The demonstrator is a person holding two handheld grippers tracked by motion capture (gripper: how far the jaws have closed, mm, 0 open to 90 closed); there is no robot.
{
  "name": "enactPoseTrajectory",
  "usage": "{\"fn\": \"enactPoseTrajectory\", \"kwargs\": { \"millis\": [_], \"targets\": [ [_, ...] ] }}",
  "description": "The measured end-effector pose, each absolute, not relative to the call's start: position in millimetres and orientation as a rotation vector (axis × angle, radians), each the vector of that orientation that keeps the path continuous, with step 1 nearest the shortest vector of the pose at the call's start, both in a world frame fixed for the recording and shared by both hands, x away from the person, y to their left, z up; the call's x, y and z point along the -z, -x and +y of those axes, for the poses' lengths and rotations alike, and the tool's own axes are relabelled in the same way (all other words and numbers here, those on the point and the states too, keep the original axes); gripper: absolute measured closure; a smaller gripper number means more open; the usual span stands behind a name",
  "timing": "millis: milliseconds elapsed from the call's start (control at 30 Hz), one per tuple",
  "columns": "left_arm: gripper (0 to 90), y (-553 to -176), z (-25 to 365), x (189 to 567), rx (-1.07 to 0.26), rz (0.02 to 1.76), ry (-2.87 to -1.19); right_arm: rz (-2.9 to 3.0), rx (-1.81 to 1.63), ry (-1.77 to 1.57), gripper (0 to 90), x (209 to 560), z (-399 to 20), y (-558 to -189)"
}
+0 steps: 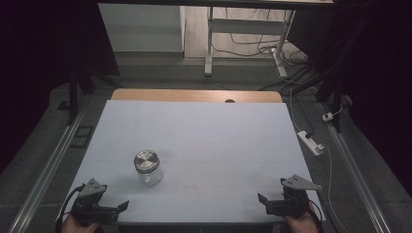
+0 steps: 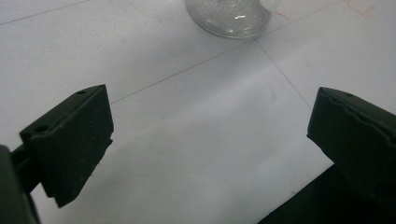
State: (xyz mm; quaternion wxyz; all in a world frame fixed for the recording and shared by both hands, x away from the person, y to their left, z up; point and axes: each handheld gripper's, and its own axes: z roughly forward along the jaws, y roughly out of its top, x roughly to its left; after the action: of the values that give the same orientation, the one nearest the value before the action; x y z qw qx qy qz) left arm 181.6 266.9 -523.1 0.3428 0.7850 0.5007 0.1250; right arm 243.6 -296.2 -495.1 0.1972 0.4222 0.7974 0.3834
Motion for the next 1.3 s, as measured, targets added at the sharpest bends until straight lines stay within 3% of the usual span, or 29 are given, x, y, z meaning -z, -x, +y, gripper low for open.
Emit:
{"fn": "enactPoseTrajectory", "kwargs": {
  "millis": [1033,1300],
  "targets": [
    [0.0,-185.5,265.5,524.2,-0.295,1.327,-2.066,2.293,-1.107,-1.175,0.0,496.4,-296.4,-246.2],
    [0.0,-186.7,262.4,520.1,-0.351,1.288,-2.05,2.302,-1.106,-1.176,0.0,496.7,-296.0,-246.8]
  ]
}}
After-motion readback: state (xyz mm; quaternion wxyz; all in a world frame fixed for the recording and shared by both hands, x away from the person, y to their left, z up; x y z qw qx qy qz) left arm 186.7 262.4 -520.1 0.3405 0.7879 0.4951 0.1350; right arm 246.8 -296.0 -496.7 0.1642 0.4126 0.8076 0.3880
